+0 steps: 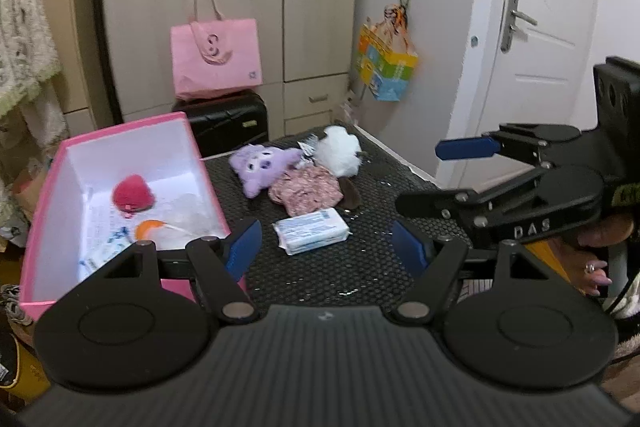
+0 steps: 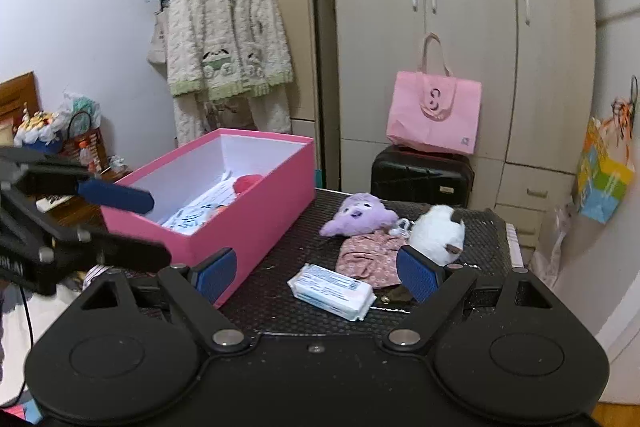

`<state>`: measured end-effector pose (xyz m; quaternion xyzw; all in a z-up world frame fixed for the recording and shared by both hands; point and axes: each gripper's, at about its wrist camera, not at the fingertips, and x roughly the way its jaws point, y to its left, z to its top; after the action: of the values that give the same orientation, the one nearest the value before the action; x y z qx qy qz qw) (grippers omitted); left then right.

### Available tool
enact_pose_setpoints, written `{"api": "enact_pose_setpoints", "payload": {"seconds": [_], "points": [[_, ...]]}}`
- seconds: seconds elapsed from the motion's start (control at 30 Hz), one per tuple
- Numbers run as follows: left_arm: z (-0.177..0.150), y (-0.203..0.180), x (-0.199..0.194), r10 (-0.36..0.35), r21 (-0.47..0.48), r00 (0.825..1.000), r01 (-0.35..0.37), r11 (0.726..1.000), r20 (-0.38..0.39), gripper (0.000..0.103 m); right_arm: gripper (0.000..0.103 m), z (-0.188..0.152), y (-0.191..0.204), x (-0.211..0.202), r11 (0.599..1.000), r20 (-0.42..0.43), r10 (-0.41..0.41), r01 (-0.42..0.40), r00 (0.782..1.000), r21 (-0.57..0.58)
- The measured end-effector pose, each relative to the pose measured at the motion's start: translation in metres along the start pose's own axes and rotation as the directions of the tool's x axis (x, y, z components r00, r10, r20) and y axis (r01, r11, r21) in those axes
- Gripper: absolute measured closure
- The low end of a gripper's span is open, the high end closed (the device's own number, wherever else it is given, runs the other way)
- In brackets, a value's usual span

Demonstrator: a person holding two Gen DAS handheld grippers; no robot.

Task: Organize soft objects
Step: 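Move both grippers back toward the small white pack and floral cloth, then grasp the small white wipes pack with the left gripper while the right gripper grasps the pink floral cloth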

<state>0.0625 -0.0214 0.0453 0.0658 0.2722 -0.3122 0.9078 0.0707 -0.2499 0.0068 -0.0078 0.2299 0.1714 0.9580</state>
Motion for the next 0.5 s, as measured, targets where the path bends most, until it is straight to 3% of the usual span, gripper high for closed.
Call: {"api": "enact_pose_setpoints", "payload": {"seconds": [0.2, 0.37, 0.5], "points": [[-0.001, -0.007, 0.032, -0.011, -0.02, 0.999, 0.011, 1.0, -0.039, 0.029, 0.013, -0.006, -0.026, 0.017, 0.999, -0.03, 0.012, -0.011, 0.999, 0.049], [-0.007, -0.02, 0.063, 0.019, 0.007, 0.998, -0.019, 1.0, -0.066, 0.029, 0.013, -0.014, -0.045, 0.03, 0.989, 0.003, 0.118, -0.118, 0.993, 0.092], [-0.01, -0.029, 0.09, 0.033, 0.003, 0.996, -0.032, 0.999, -0.08, 0.029, 0.013, -0.014, -0.058, 0.042, 0.981, 0.031, 0.156, -0.158, 0.987, 0.112]]}}
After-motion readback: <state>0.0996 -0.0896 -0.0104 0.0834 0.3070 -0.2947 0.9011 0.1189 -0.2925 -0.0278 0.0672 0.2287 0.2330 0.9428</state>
